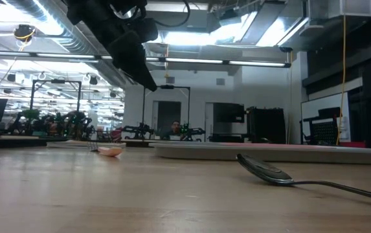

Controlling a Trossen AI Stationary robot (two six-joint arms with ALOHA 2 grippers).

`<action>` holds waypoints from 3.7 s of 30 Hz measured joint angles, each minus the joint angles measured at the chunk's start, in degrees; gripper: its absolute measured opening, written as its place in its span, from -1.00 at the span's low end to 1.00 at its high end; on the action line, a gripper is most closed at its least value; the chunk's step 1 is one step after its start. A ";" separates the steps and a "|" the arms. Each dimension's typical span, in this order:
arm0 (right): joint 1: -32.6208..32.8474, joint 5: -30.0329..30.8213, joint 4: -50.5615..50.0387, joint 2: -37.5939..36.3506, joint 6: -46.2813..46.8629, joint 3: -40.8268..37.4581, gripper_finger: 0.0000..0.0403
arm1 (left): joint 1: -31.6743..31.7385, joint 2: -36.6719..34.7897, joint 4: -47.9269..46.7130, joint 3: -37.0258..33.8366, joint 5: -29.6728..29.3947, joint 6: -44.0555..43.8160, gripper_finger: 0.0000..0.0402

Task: Pick and place plate/cup/fork/spoon on tray
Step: Put the green cup beside the pink plate on the gray serving tray

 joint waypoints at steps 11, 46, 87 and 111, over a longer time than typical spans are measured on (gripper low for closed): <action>-0.11 1.45 -0.05 2.63 -0.03 0.00 -0.61 | 0.00 0.00 -0.01 0.00 -0.02 0.02 -0.52; -0.11 3.07 -5.44 5.13 -4.47 2.95 -0.61 | 0.07 0.02 -0.12 0.00 -0.04 0.18 -0.52; -4.26 14.48 -26.41 14.49 -2.38 22.05 -0.98 | 0.07 0.02 -0.09 0.00 -0.04 0.05 -0.52; -41.00 51.32 -43.50 5.19 19.56 20.77 -0.99 | 0.04 0.02 -1.66 0.00 -0.04 -1.98 -0.52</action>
